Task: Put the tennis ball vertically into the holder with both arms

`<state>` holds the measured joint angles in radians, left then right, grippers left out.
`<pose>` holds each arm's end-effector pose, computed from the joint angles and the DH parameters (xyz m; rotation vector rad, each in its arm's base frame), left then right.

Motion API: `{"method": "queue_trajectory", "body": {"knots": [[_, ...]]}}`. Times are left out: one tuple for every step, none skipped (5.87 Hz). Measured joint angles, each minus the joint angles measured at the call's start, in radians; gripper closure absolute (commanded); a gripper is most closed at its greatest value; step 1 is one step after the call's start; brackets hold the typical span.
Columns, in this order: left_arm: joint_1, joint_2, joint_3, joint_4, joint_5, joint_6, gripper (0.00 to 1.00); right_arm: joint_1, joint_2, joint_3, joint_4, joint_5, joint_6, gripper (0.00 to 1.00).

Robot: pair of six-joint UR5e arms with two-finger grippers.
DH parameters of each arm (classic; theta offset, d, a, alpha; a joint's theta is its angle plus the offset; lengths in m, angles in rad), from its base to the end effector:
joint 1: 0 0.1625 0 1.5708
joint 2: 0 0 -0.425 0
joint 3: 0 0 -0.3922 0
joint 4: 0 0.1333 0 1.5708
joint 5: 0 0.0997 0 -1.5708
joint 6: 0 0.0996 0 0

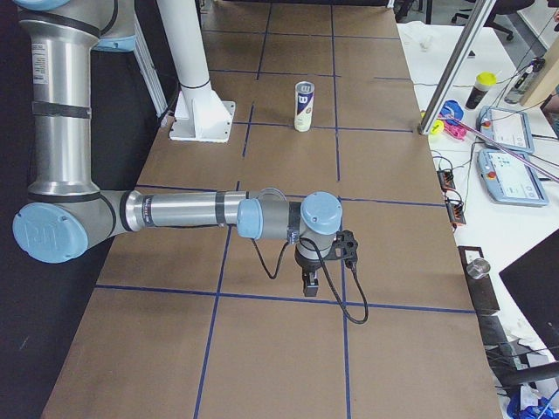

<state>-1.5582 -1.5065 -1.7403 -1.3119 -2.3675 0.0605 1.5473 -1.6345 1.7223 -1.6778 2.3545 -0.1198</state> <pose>-0.0564 -0.4513 0.6295 -0.1264 0.7982 0.0079 0.0521 -0.4633 0.6247 0.0195 -0.7842 -0.1284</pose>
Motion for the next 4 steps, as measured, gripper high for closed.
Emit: {"method": "queue_trajectory", "body": {"knots": [[0.001,-0.001,-0.001,0.0,-0.001,-0.002,0.0,0.0,-0.004,0.012,-0.019,0.006,-0.029,0.0],[0.002,-0.002,-0.008,0.0,-0.004,-0.006,0.0,0.0,-0.009,0.019,-0.028,0.015,-0.039,0.0],[0.002,-0.004,-0.013,0.0,-0.004,-0.008,0.0,0.0,-0.014,0.023,-0.031,0.025,-0.042,0.0],[0.002,-0.007,-0.011,0.0,0.0,-0.005,0.0,0.0,-0.018,0.025,-0.03,0.03,-0.043,0.0]]}}
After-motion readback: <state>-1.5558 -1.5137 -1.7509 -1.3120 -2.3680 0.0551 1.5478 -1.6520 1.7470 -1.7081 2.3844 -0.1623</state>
